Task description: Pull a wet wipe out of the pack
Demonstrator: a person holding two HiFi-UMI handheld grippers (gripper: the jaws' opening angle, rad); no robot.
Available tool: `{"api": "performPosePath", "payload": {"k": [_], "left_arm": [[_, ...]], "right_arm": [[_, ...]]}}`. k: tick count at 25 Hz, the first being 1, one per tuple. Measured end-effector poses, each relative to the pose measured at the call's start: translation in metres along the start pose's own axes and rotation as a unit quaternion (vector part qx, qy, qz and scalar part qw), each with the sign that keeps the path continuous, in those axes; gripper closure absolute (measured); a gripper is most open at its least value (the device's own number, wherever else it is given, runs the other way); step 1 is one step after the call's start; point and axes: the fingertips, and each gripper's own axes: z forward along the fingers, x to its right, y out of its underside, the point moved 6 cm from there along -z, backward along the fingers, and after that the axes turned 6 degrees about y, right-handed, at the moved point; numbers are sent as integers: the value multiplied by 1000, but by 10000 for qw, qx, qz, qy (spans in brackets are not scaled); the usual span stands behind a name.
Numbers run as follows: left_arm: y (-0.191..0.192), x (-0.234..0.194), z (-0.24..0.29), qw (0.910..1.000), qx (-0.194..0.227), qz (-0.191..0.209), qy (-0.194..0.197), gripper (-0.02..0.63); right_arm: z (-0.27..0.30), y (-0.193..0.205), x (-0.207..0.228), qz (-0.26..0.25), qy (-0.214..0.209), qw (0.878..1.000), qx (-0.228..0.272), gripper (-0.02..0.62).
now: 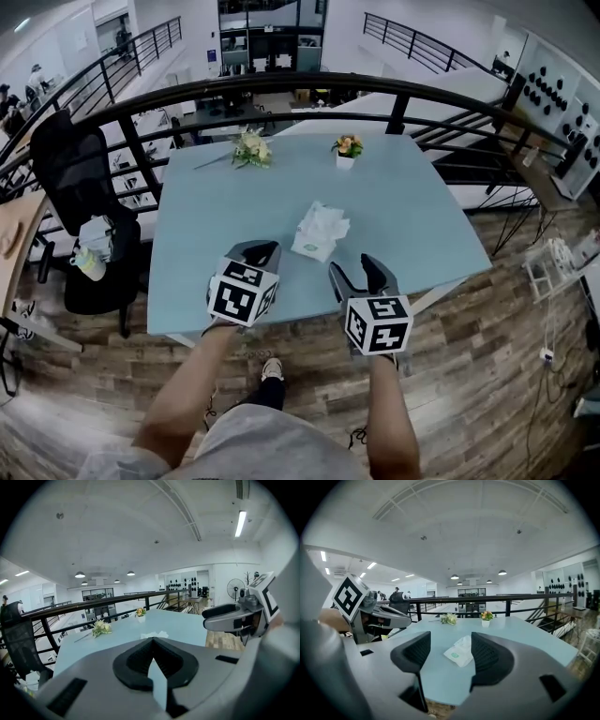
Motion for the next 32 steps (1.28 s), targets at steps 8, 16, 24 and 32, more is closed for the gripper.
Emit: {"api": "performPosePath", "payload": {"k": [8,16,24,32], "left_arm": [[-15,-42,43,9999,-113,-34,80,609],[-25,-80,78,9998,-150,-101,128,609],[-30,-106,100,9996,-186,-74,180,609],[-33,-133,120,9996,-165,-112,194,609]], "right_arm": [[58,-16,13,50,30,9999,-131,342],[109,-28,24,82,66,9996,-258,342],[142,-36,26,65,134,9994,-318,342],[176,-49,28,37,190,9993,-317,342]]}}
